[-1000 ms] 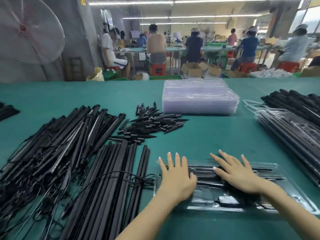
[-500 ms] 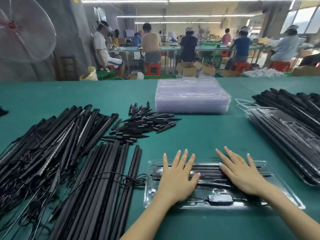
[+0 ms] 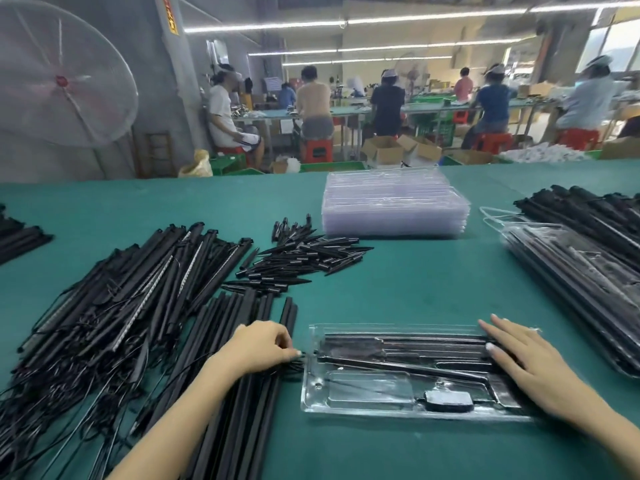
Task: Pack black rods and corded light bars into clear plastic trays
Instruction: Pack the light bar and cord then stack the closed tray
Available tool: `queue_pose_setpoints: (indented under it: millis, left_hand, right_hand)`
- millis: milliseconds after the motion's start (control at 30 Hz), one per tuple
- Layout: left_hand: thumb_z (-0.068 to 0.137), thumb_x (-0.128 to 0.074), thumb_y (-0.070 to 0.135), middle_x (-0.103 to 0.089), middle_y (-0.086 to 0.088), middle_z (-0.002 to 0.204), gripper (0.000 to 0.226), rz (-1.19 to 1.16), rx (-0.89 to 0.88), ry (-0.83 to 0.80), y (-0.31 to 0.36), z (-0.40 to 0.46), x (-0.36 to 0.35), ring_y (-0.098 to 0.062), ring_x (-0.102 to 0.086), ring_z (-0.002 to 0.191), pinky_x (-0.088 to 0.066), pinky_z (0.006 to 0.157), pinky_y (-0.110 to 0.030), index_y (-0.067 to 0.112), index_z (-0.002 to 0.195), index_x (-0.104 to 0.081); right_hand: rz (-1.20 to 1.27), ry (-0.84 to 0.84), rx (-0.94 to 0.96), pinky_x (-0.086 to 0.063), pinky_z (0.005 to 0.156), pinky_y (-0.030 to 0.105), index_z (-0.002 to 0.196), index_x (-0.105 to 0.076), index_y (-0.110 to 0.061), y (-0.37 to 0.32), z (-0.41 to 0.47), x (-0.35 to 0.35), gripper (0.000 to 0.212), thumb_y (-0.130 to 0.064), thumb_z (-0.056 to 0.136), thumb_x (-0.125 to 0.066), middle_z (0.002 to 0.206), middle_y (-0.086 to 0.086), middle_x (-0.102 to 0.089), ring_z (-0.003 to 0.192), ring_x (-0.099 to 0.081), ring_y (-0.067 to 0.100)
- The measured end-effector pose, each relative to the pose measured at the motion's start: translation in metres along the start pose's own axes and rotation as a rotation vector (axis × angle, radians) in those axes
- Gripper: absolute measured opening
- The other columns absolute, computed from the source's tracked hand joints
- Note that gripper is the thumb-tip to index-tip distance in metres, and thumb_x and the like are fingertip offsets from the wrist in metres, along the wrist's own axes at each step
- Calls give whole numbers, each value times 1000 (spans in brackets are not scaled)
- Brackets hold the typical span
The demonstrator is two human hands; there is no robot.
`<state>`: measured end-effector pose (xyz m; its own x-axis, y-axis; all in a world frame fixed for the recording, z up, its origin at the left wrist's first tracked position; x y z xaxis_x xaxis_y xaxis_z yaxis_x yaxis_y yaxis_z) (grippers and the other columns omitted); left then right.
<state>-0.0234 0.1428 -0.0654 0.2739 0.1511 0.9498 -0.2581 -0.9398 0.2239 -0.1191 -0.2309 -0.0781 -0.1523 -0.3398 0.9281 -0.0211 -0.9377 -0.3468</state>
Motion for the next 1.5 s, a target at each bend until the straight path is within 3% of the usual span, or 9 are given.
queue_pose_setpoints:
  millis: [200, 367, 600, 700, 900, 1267, 1333, 1433, 1500]
  left_hand:
    - [89, -48, 30, -65, 0, 89, 17, 117, 108, 135, 2, -10, 5, -22, -60, 85, -42, 72, -27, 16, 87, -58]
    - [89, -40, 13, -48, 3, 79, 22, 138, 128, 333, 13, -27, 12, -19, -45, 65, -29, 52, -26, 15, 111, -37]
    - [95, -34, 23, -40, 5, 122, 26, 323, 70, 424, 37, -22, 12, -16, -42, 111, -30, 91, -34, 27, 120, -40]
    - [100, -29, 34, -44, 6, 126, 29, 267, -20, 406, 62, -11, 7, -15, -43, 118, -32, 95, -32, 26, 125, -39]
    - [99, -25, 52, -34, 5, 140, 52, 266, -276, 135, 109, 25, -29, -15, -30, 133, -25, 108, -36, 23, 143, -27]
    - [63, -74, 64, -49, 13, 57, 46, -162, -435, -412, 140, 35, -10, -6, -43, 56, -32, 56, -22, 24, 59, -53]
    - [61, -78, 55, -63, 9, 71, 36, -374, -429, -499, 151, 28, 6, -7, -55, 65, -42, 63, -19, 23, 74, -67]
    - [66, -79, 43, -66, -10, 98, 63, -533, -412, -709, 166, 12, 20, -20, -61, 82, -50, 74, -27, 1, 110, -63]
    - [69, -82, 40, -66, -7, 99, 63, -589, -476, -799, 186, -5, 29, -15, -63, 80, -53, 70, -23, 4, 116, -59]
  right_hand:
    - [-7, 14, 7, -13, 118, 32, 143, -38, -30, -1, -2, 2, 47, -31, 96, -47, 152, -6, -30, 142, -25, 14]
    - [-20, 33, 14, -12, 116, 27, 141, -42, -27, -6, -2, 5, 46, -27, 96, -50, 151, -4, -34, 141, -28, 15]
    - [357, 416, -76, -27, 100, 1, 106, -69, -20, 3, -24, 53, 29, 1, 89, -58, 111, -7, -67, 104, -51, -20]
    - [355, 586, -234, -39, 78, 0, 97, -70, -22, 27, -48, 76, 26, 0, 89, -59, 93, -4, -70, 84, -63, -1]
    - [182, 425, -411, -40, 96, 39, 115, -65, -4, 58, -73, 41, 30, -1, 85, -65, 108, 8, -61, 105, -53, 27]
    - [507, 452, -584, -43, 50, 19, 86, -63, -12, 71, -60, 52, 18, -21, 97, -52, 70, 2, -63, 60, -62, 17]
    - [610, 524, -566, -48, 52, 21, 88, -65, -13, 73, -52, 72, 15, -23, 95, -56, 75, 3, -66, 60, -65, 19]
    - [916, 605, -545, -51, 53, 24, 85, -67, -10, 77, -35, 103, 14, -23, 90, -63, 87, 10, -70, 65, -62, 17]
    - [1152, 620, -566, -54, 71, 30, 84, -65, -10, 77, -18, 121, 19, -28, 90, -63, 101, 14, -67, 82, -62, 20]
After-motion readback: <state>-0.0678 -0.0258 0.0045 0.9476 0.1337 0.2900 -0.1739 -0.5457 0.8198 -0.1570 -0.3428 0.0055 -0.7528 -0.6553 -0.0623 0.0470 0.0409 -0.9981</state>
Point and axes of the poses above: each hand's wrist, its own z-axis towards the middle knuckle, its own x-axis out of the back of the hand, y = z × x, the point moved 10 cm from there along z, towards the middle knuckle
